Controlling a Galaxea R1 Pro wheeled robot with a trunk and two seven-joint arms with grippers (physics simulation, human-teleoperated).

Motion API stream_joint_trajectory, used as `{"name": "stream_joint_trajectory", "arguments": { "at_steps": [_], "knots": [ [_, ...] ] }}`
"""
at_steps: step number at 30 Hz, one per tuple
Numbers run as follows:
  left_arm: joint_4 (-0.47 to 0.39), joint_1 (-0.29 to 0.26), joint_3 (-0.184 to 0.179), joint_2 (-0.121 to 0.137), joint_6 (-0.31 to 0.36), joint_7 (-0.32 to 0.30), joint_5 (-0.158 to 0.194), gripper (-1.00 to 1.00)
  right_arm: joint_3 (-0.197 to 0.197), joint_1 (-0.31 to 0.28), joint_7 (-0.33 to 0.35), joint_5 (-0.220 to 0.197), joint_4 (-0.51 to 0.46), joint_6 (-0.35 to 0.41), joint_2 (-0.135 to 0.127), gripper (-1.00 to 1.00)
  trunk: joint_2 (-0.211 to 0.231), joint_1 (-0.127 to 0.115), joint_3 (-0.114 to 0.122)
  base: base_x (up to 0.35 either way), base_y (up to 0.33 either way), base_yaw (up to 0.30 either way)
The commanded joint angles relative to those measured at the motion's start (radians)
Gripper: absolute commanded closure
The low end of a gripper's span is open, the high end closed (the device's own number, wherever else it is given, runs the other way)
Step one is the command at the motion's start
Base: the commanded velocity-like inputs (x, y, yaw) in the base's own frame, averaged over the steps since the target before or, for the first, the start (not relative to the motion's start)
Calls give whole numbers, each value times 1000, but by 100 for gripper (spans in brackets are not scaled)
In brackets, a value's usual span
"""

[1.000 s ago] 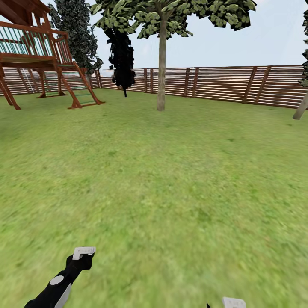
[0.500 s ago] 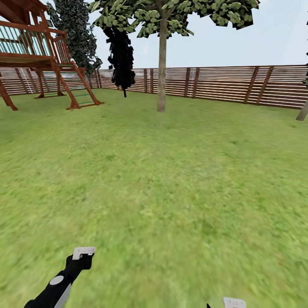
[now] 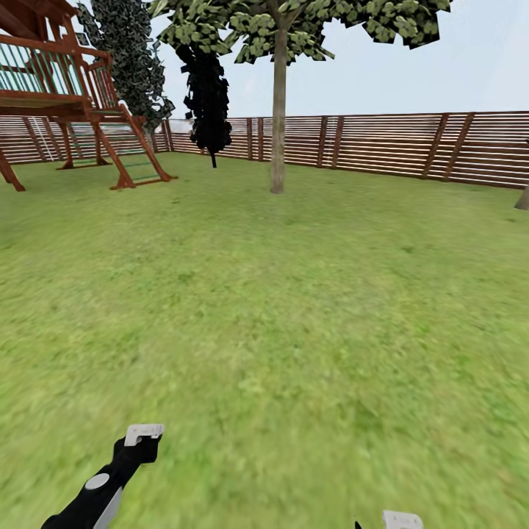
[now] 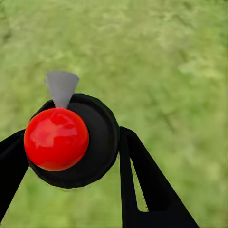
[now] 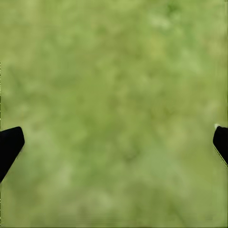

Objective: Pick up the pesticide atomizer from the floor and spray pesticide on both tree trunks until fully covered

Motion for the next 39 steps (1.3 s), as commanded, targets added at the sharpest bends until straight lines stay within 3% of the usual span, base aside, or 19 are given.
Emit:
{"name": "stream_joint_trajectory", "arguments": {
  "at_steps": [1, 39],
  "knots": [
    [1, -1, 6, -1, -2, -10, 3, 100, -8, -1, 3, 5, 1, -3, 0, -100, 0, 0, -1, 339, 0, 0],
    [1, 0, 9, 0, 3, -10, 4, 100, -9, -1, 3, 5, 1, -3, 0, -100, 0, 0, -1, 339, 0, 0]
  ]
}}
